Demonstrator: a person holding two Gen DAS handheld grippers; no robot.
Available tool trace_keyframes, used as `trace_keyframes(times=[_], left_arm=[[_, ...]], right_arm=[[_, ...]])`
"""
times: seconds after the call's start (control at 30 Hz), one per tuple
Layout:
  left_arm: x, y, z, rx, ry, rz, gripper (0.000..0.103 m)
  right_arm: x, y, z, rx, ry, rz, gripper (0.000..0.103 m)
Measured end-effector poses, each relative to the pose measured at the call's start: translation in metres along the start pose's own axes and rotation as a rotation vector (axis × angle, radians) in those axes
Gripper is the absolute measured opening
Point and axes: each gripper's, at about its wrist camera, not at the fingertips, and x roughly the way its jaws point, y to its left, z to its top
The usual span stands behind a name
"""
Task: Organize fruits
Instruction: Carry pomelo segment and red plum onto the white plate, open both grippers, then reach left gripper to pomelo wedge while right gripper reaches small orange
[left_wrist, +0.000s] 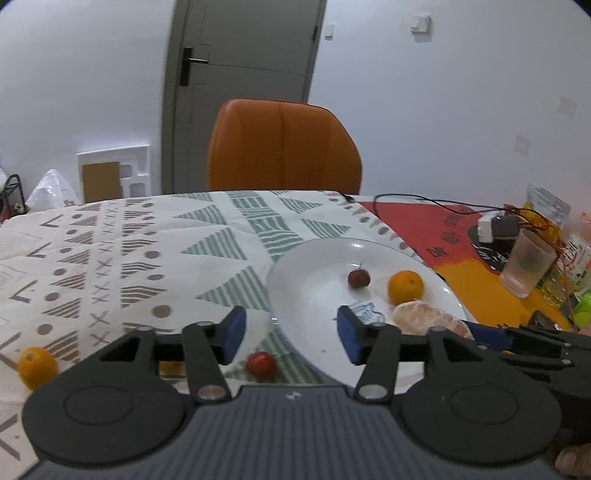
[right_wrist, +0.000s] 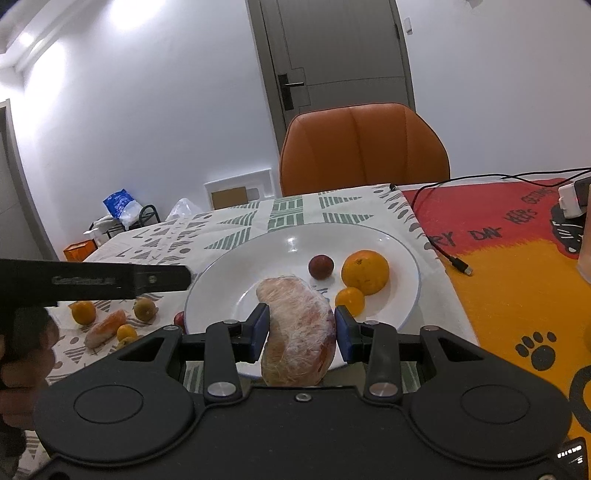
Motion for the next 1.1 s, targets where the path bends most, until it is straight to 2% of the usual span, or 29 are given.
trace_keyframes(times=[0.1,0.17,0.23,0.3,0.4,0.73,1.1], left_arm=[[-0.005,0.008,0.0,-0.011,-0.009,0.026,0.064],[-0.008,0.013,0.0,-0.017,-0.014,0.037,0.067],[-0.011,0.017,0.0,-0.024,-0.019,0.05,0.07],[-0.014,0.021,0.0,-0.028,-0.024,0.067,0.077],[-0.02,0.026,0.0,-0.035,-0.035,0.086,0.079],[-0.042,0.053,-0.002,-0.073,-0.049,0.152,0.08],[-0.064,0.088,-0.006,-0.133,-0.063,0.238,0.081]], right_arm=[[0.003,0.0,0.001,0.003,0.002,0.0,0.038],[0.002,0.002,0.002,0.004,-0.007,-0.01,0.053],[0.001,0.004,0.003,-0.004,-0.017,-0.018,0.056],[0.0,0.006,0.004,-0.007,-0.013,-0.013,0.057],[0.001,0.007,0.002,-0.003,-0.002,-0.004,0.057],[-0.005,0.025,0.003,-0.023,-0.002,0.041,0.057],[-0.008,0.051,0.004,-0.058,0.008,0.129,0.057]])
